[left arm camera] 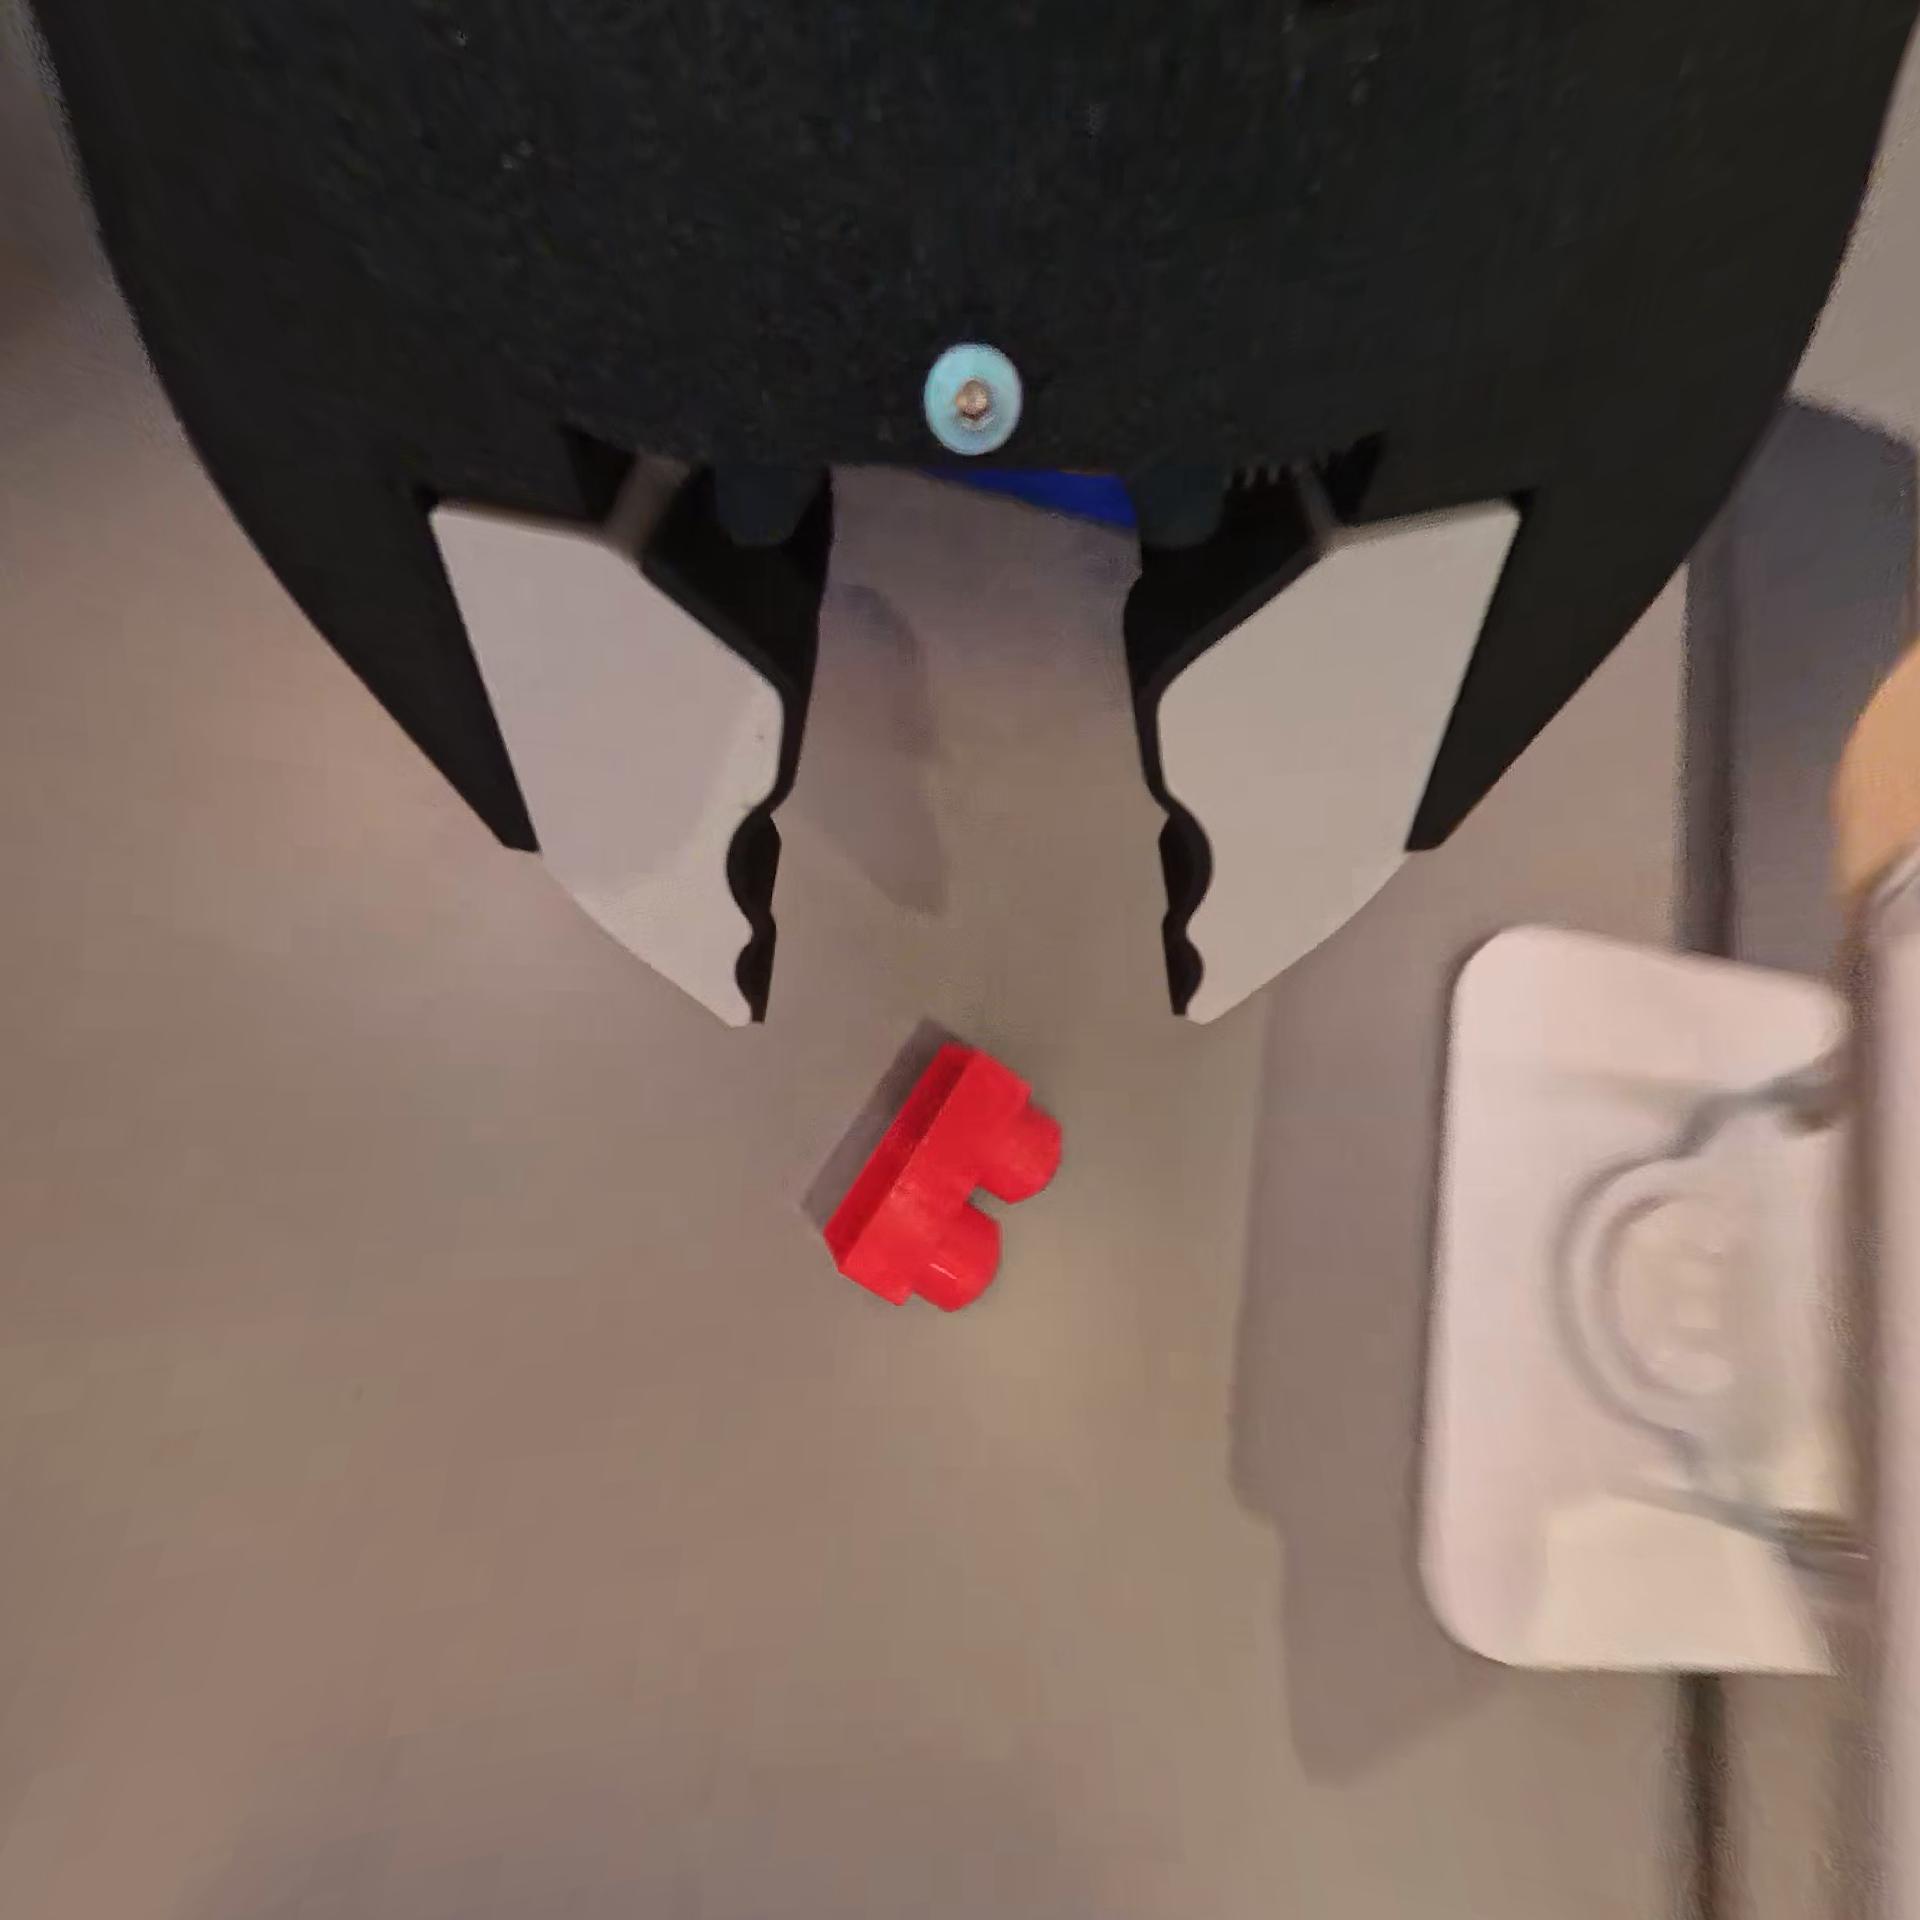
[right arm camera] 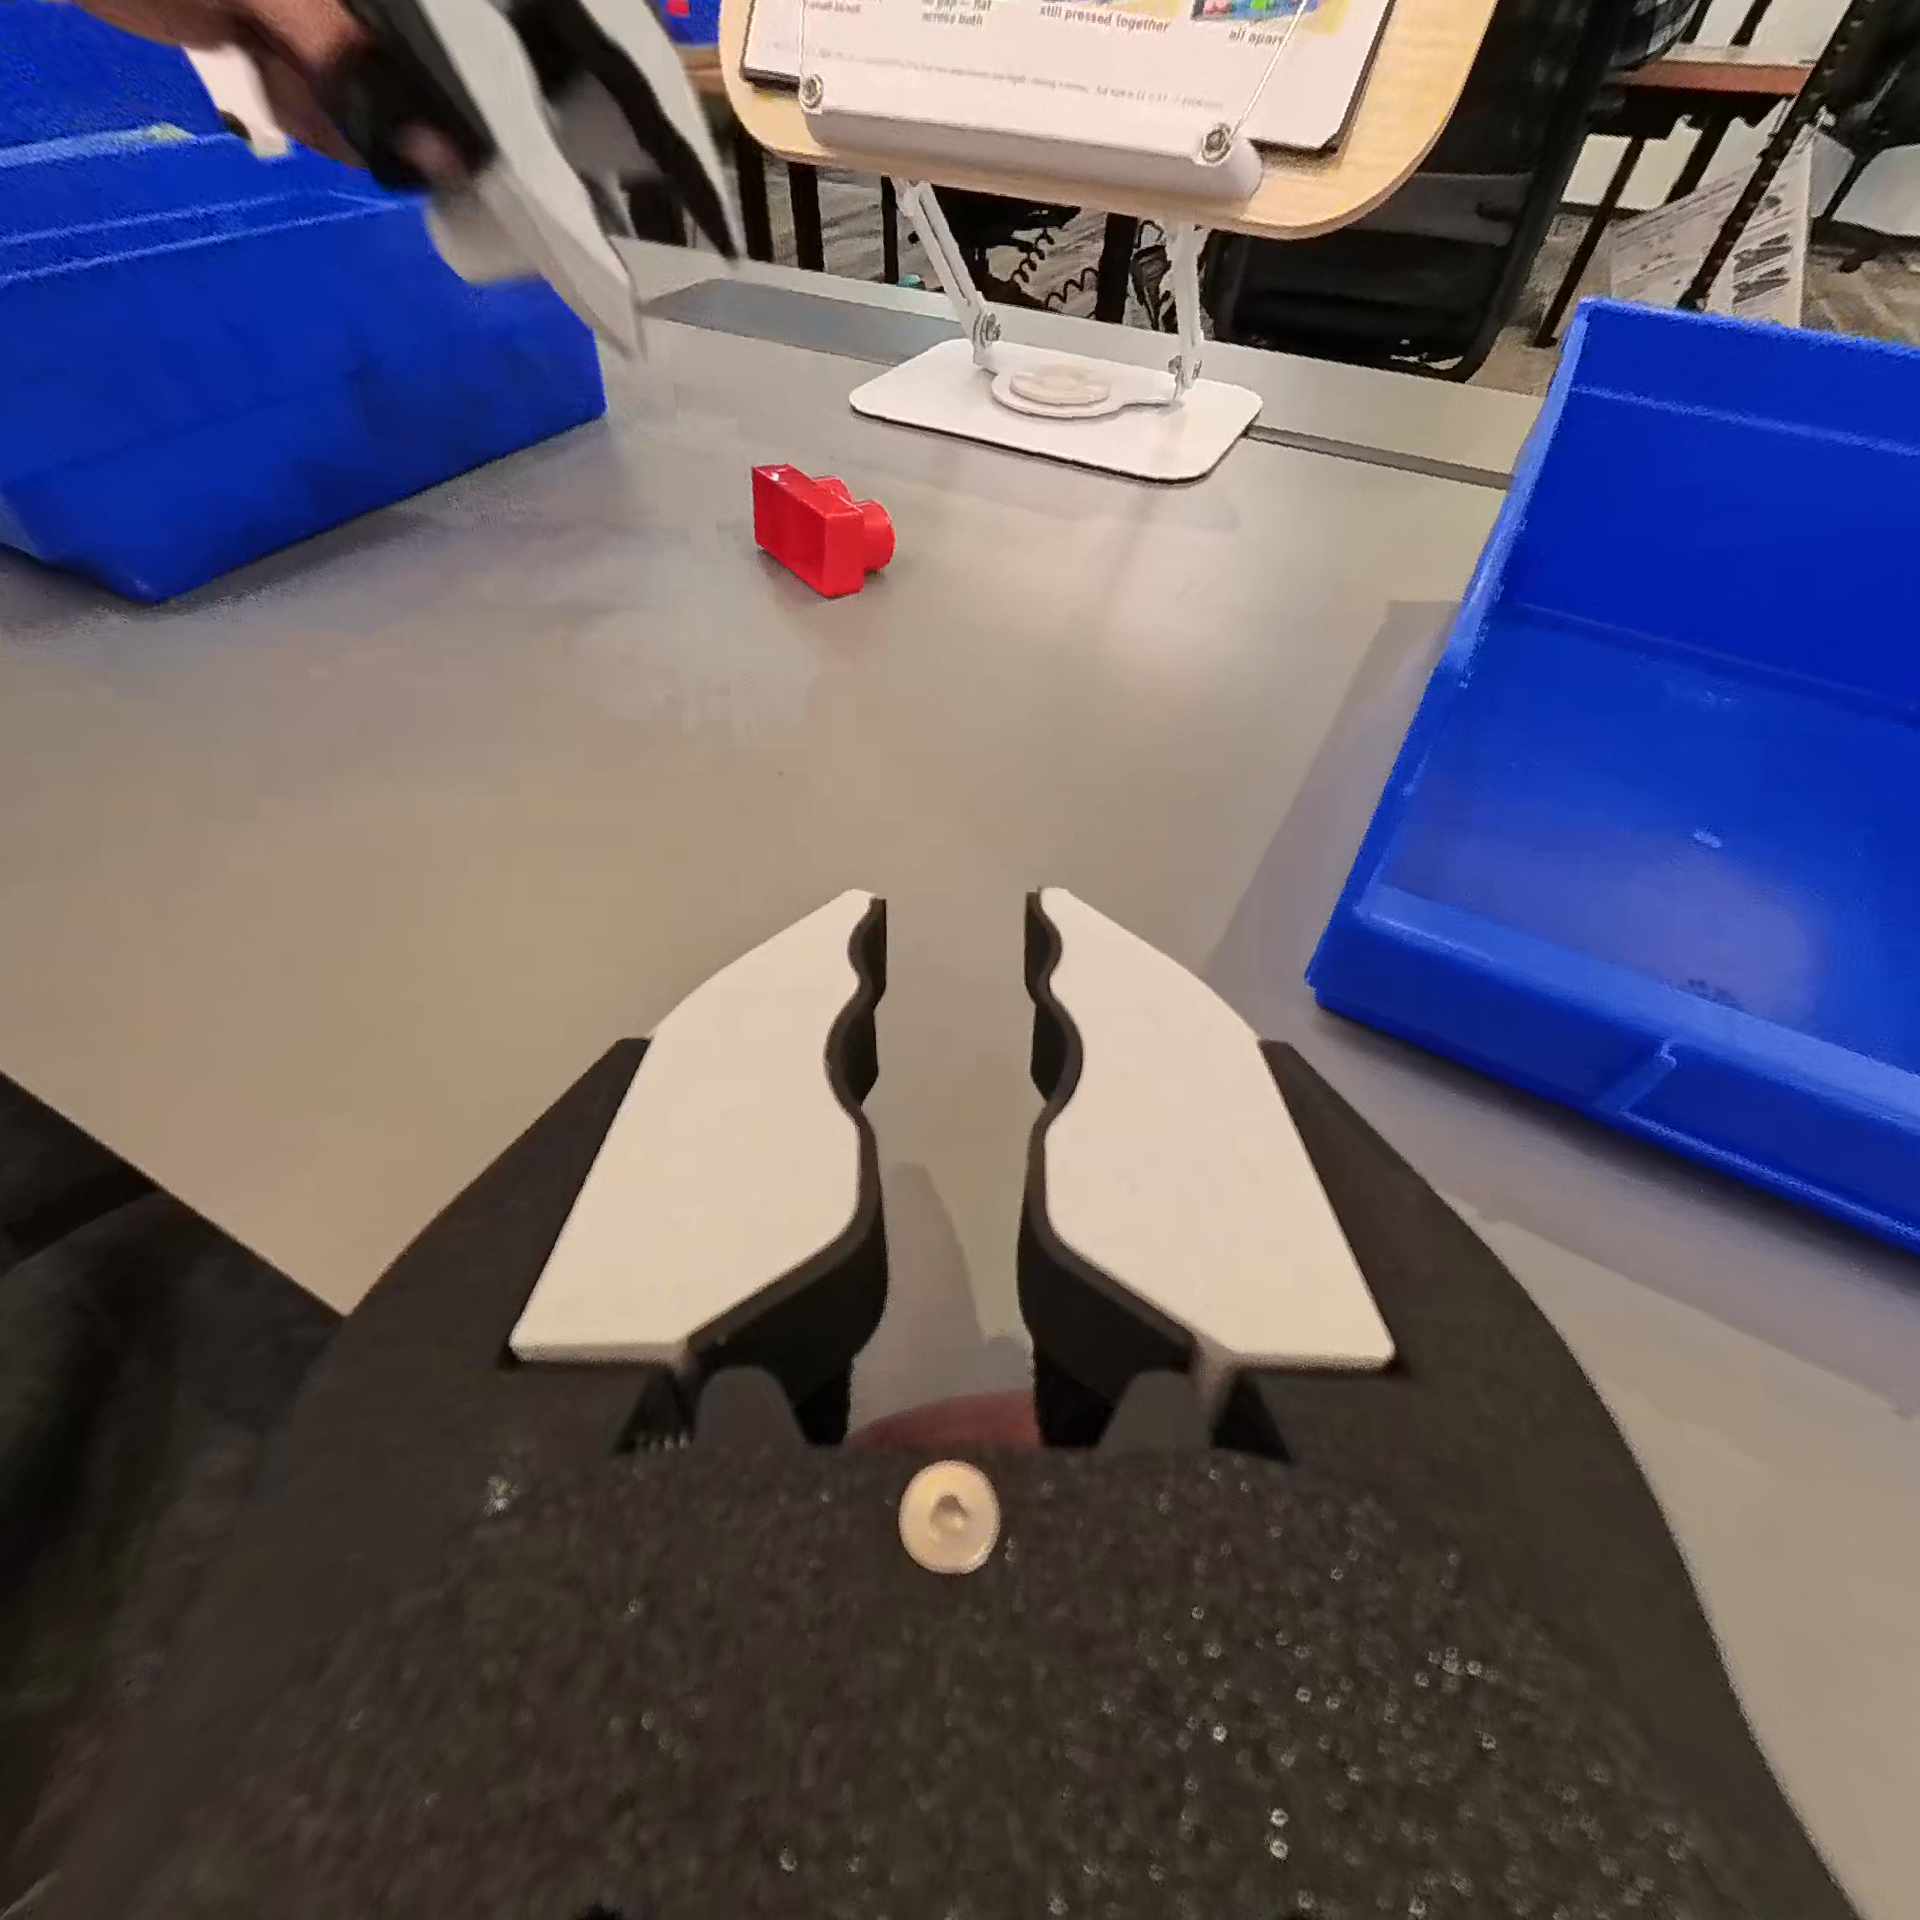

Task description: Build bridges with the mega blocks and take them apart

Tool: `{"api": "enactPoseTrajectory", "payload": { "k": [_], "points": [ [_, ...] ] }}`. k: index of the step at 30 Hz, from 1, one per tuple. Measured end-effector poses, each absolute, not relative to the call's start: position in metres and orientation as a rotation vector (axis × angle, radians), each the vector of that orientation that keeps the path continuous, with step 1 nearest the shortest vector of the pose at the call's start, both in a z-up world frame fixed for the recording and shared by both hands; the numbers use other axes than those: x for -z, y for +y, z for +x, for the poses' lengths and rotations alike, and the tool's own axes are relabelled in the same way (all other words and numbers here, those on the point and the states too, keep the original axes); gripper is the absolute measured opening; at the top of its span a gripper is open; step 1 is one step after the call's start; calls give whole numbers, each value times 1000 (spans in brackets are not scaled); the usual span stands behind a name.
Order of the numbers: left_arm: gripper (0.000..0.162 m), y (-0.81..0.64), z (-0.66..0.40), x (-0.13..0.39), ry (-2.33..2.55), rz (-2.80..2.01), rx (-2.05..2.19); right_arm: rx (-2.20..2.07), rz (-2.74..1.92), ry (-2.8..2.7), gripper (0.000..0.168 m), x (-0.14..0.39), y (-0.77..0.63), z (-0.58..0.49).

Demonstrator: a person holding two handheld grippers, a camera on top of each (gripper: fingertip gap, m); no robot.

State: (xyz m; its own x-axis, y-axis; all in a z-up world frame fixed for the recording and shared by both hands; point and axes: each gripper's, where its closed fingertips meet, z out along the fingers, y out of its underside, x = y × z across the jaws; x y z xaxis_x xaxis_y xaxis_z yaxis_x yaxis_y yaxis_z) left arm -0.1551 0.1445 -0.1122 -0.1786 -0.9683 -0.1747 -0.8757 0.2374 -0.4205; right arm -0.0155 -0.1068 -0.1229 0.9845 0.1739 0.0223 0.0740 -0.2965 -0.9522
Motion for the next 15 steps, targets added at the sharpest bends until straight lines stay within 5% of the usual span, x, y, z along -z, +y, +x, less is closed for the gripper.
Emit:
{"api": "enactPoseTrajectory", "payload": {
  "k": [6, 15],
  "points": [
    [67, 139, -286, 22, 1321, -1871, 368, -108, -1844, -202, 25, 113, -108, -21],
    [63, 149, -432, 96, 1105, -2180, -115, -126, -1871, -267, 25, 121, -96, -37]
  ]
}}
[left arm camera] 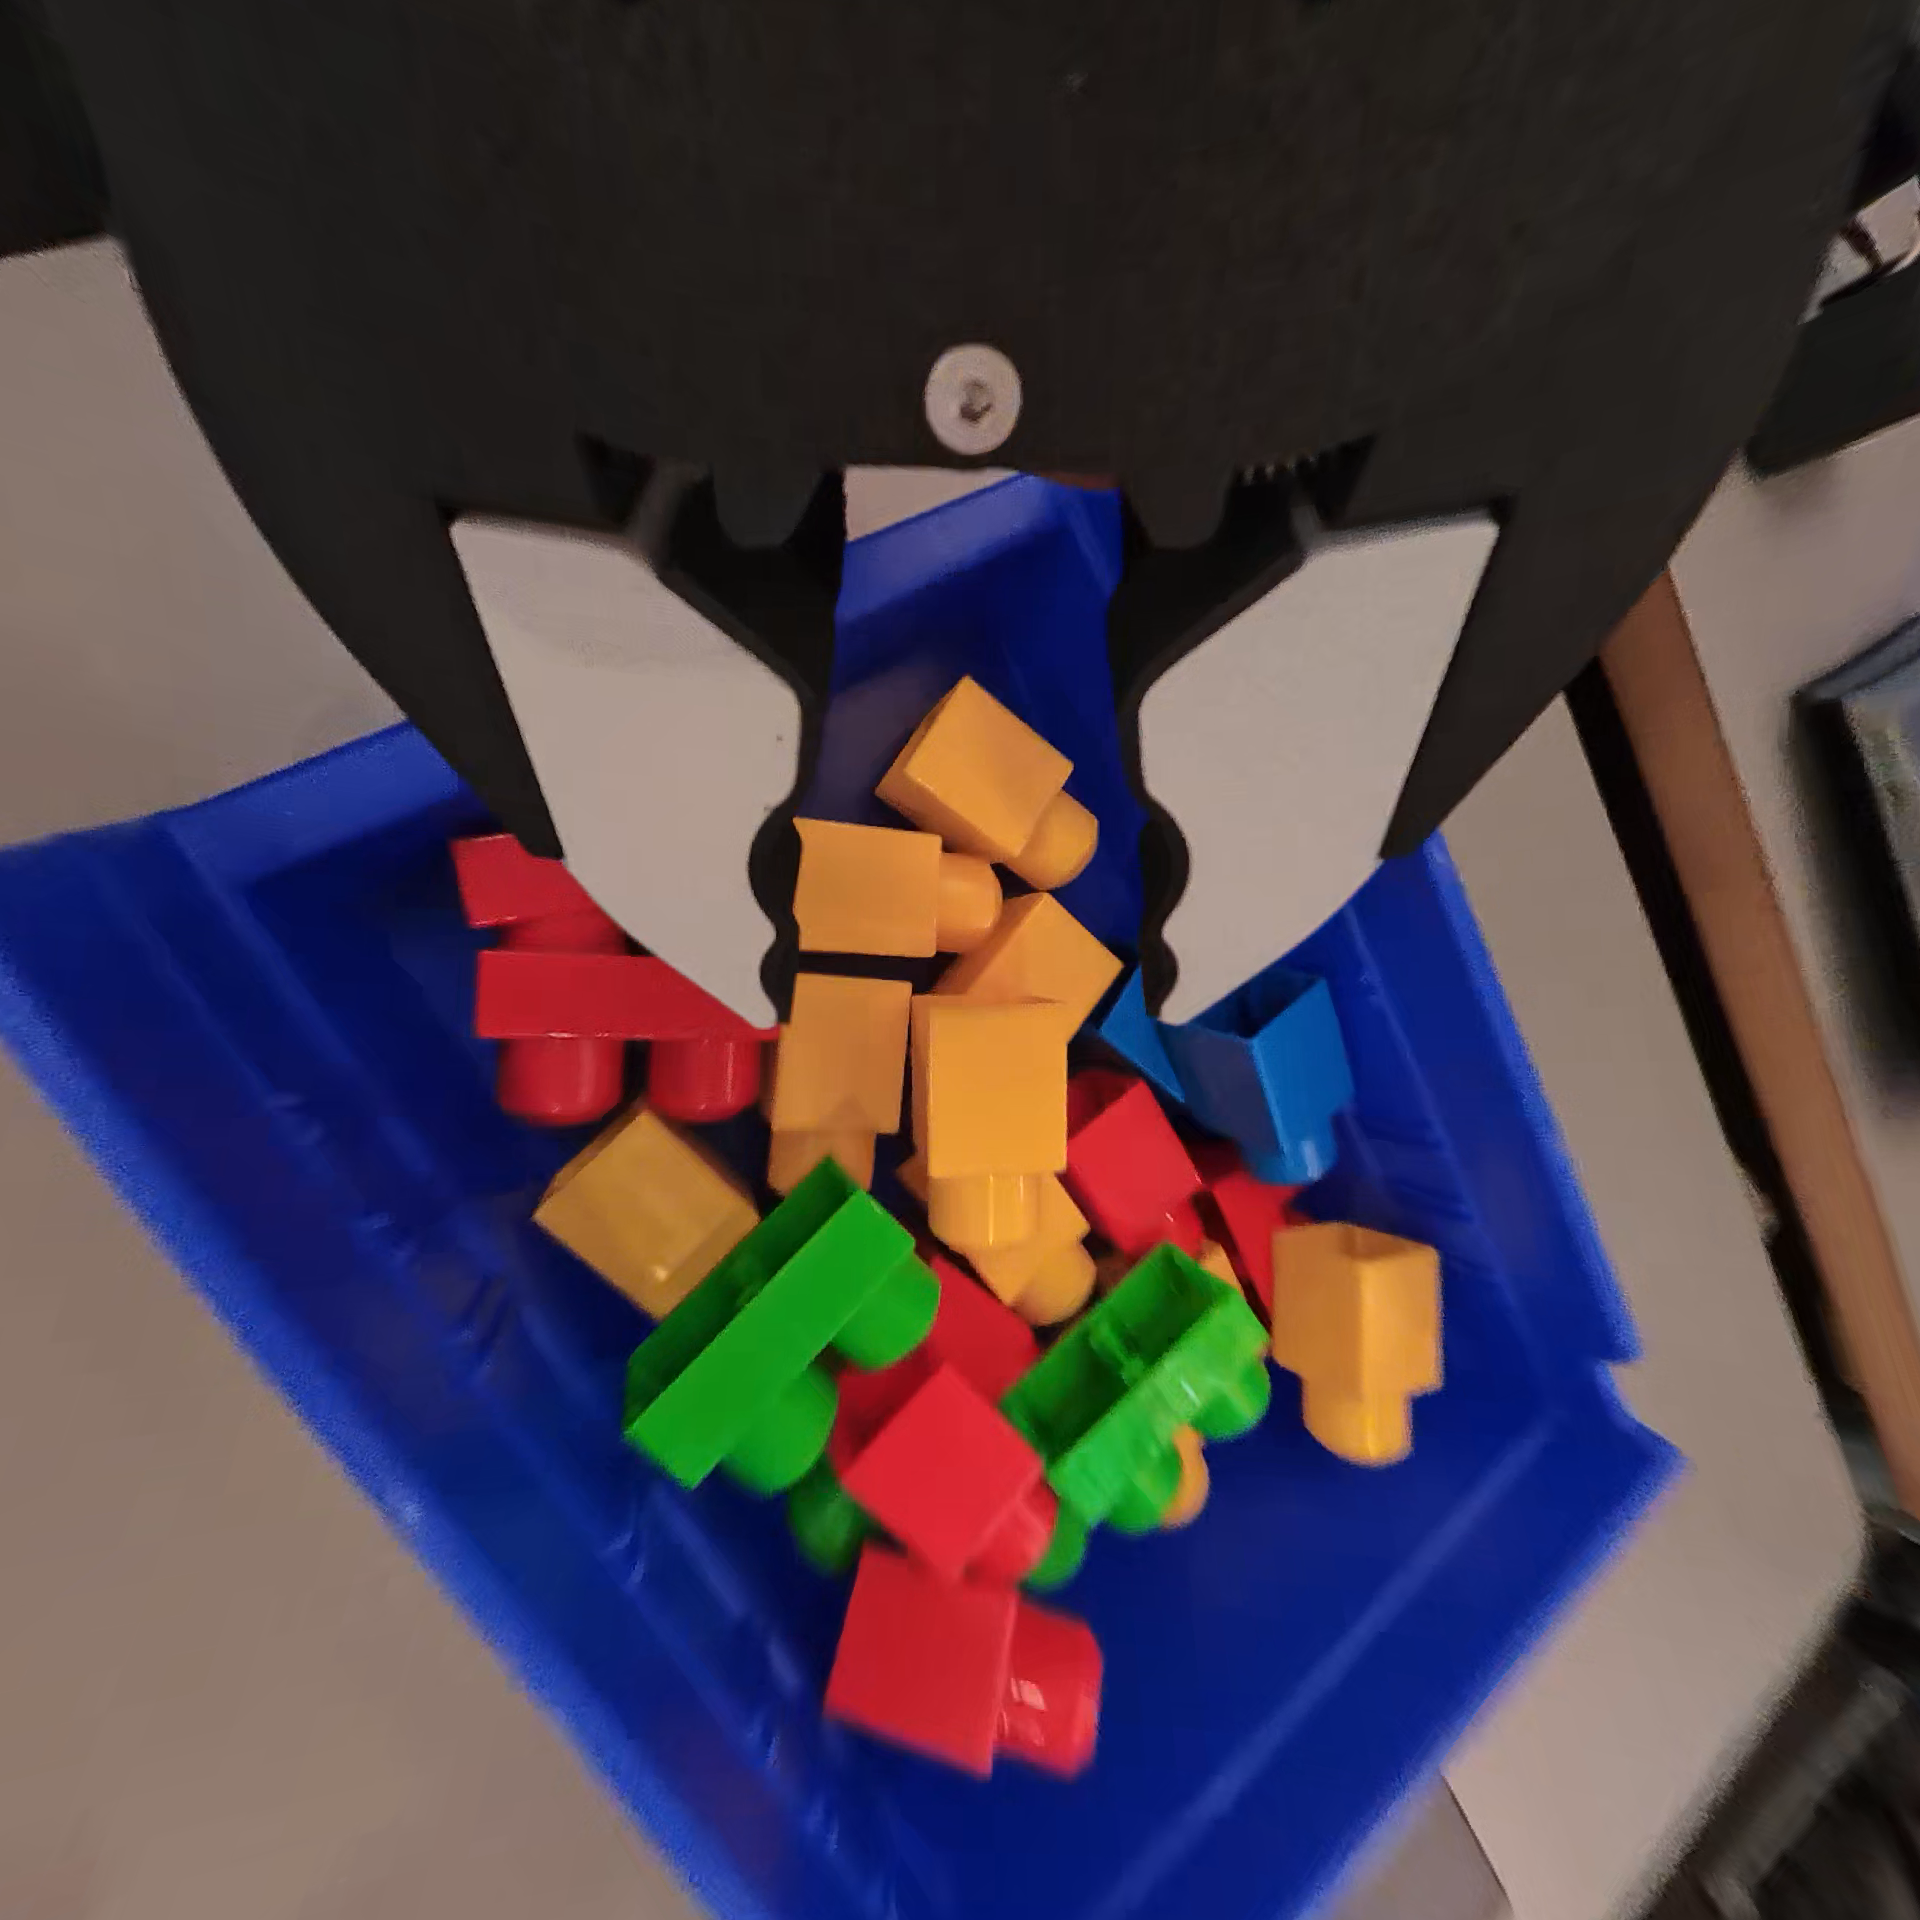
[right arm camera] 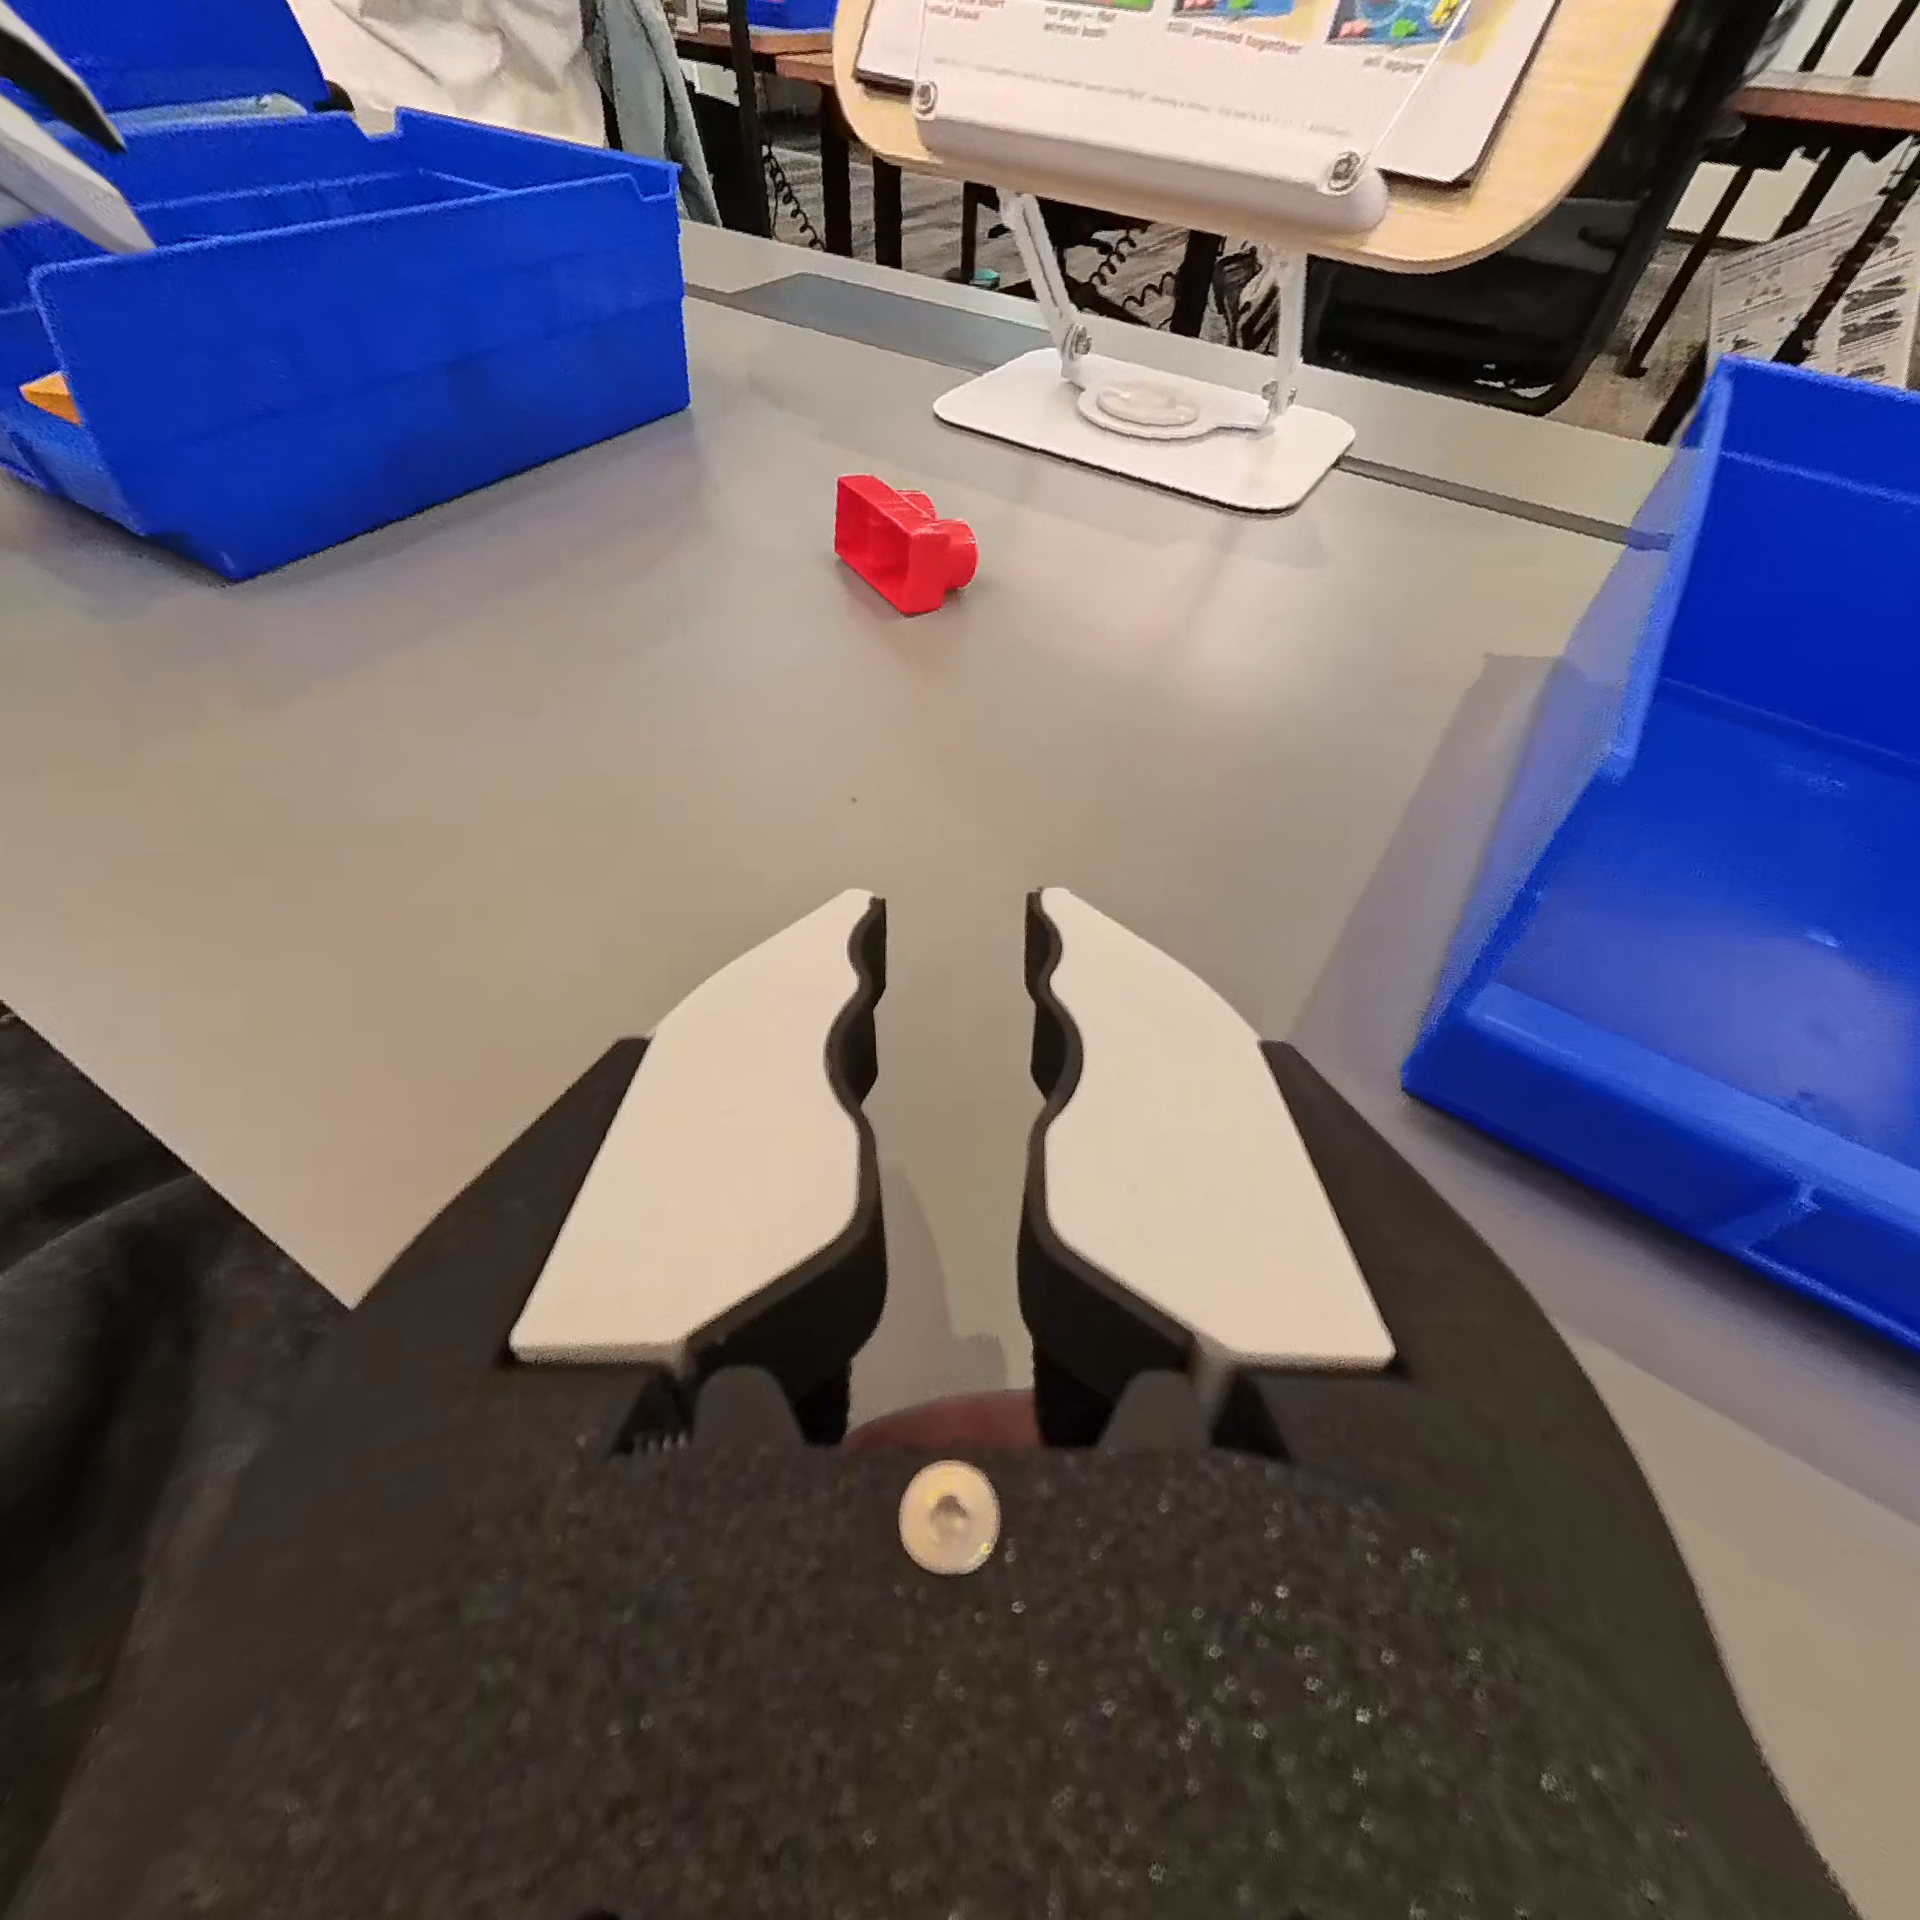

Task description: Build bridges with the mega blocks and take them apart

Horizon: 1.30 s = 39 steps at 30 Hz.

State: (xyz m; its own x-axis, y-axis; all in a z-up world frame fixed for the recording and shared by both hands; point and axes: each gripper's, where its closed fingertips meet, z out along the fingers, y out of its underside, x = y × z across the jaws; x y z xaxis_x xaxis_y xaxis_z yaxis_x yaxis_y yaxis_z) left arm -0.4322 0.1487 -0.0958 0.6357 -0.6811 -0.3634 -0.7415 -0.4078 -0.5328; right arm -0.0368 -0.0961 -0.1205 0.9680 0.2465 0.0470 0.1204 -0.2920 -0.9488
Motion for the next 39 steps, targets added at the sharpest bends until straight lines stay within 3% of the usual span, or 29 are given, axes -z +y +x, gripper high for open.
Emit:
{"api": "enactPoseTrajectory", "payload": {
  "k": [7, 8, 9, 12, 20, 24, 33, 39],
  "points": [
    [60, 188, -440, 141, 1037, -2435, -120, -58, -1859, -296, 25, 115, -97, -37],
    [56, 188, -442, 148, 1046, -2461, -126, -56, -1857, -296, 25, 115, -97, -37],
    [40, 187, -439, 151, 1045, -2459, -92, -56, -1857, -296, 25, 115, -97, -37],
    [36, 181, -438, 146, 1076, -2453, -58, -52, -1862, -301, 25, 117, -97, -37],
    [36, 152, -385, 18, 1020, -2112, 217, -22, -1875, -318, 25, 123, -96, -36],
    [36, 113, -303, 1, 1212, -2033, 314, -13, -1870, -306, 25, 121, -95, -33],
    [36, 79, -166, 139, 1548, -2238, 321, 20, -1862, -294, 24, 121, -99, -27],
    [36, 88, -155, 178, 1577, -2329, 286, 43, -1858, -291, 24, 120, -105, -25]
  ]
}}
